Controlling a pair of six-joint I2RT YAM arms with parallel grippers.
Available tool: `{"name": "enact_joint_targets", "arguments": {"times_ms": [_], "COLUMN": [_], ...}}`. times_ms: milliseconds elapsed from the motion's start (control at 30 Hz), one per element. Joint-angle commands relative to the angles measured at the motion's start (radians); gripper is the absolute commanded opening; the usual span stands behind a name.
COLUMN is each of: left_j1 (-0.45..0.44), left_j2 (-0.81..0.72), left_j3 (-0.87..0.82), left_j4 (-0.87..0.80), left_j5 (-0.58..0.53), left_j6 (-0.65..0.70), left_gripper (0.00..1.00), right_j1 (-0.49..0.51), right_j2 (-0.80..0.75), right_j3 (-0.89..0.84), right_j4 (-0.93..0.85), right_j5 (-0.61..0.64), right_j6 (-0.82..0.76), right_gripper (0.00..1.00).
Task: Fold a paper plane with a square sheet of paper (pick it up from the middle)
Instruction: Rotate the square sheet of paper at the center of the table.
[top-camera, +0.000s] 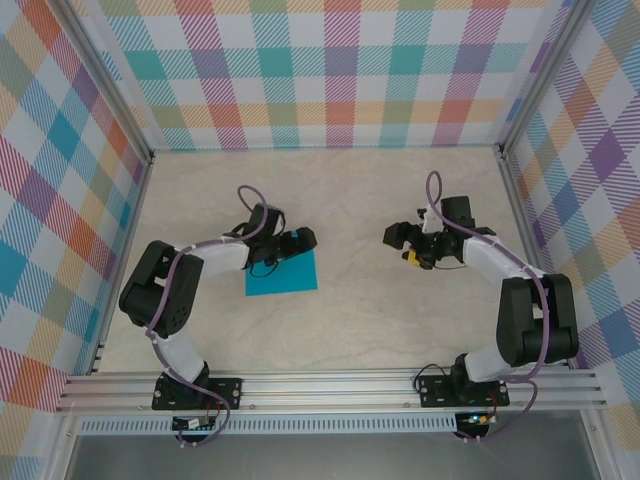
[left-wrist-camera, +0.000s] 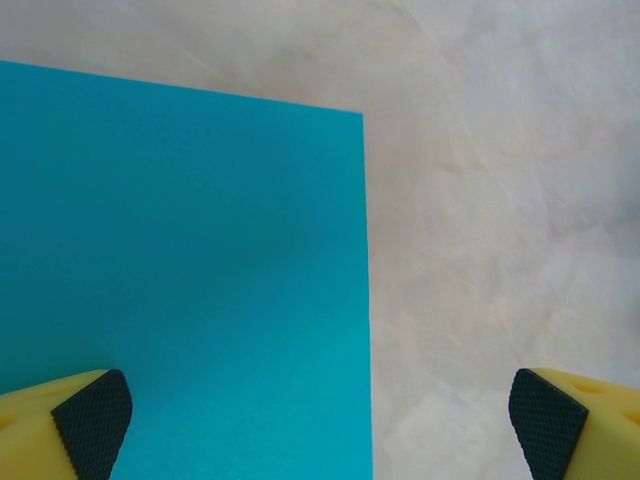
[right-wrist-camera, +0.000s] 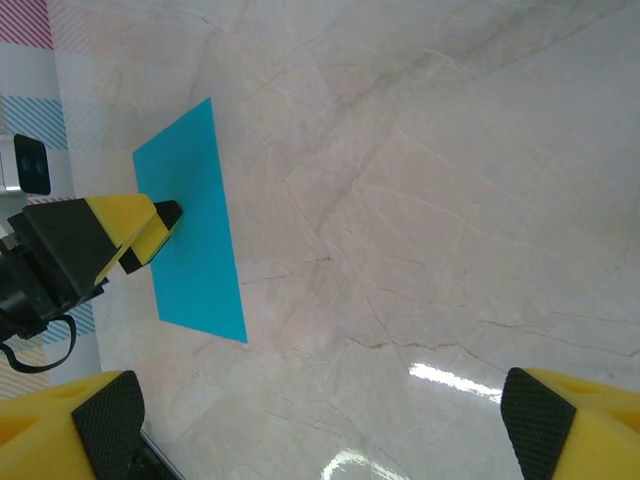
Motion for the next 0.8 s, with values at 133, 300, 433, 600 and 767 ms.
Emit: {"name": "enact_joint_targets", "arguments": {"times_ms": [133, 300, 433, 600, 767], "left_j1": [-0.065, -0.06, -0.028, 0.054, 0.098], "left_j2": [-0.168, -0.407, -0.614, -0.816, -0.912], "left_j3": [0.007, -0.051, -0.148, -0.259, -0.267], "left_j4": [-0.133, -0.311, -0.438, -0.507, -0.629], "left_j5": [-0.072, -0.276, -0.386, -0.341, -0.299], "left_j6": [-0.099, -0.07, -0.063, -0.061, -0.06], "left_gripper": [1.0, 1.0, 1.0, 1.0, 1.0], "right_j1": [0.151, 0.352, 0.498, 0.603, 0.637], "right_j2": [-0.016, 0.03, 0.157, 0.346, 0.51], "right_j3": [-0.009, 0.024, 0.156, 0.37, 0.52], "right_j4": [-0.003, 0.073, 0.065, -0.044, -0.085], "right_j5": [-0.047, 0.07, 0.149, 0.249, 0.224], "right_j6": [0.077, 0.259, 0.328, 0.356, 0.394], "right_gripper": [0.81, 0.76, 0.72, 0.66, 0.6]}}
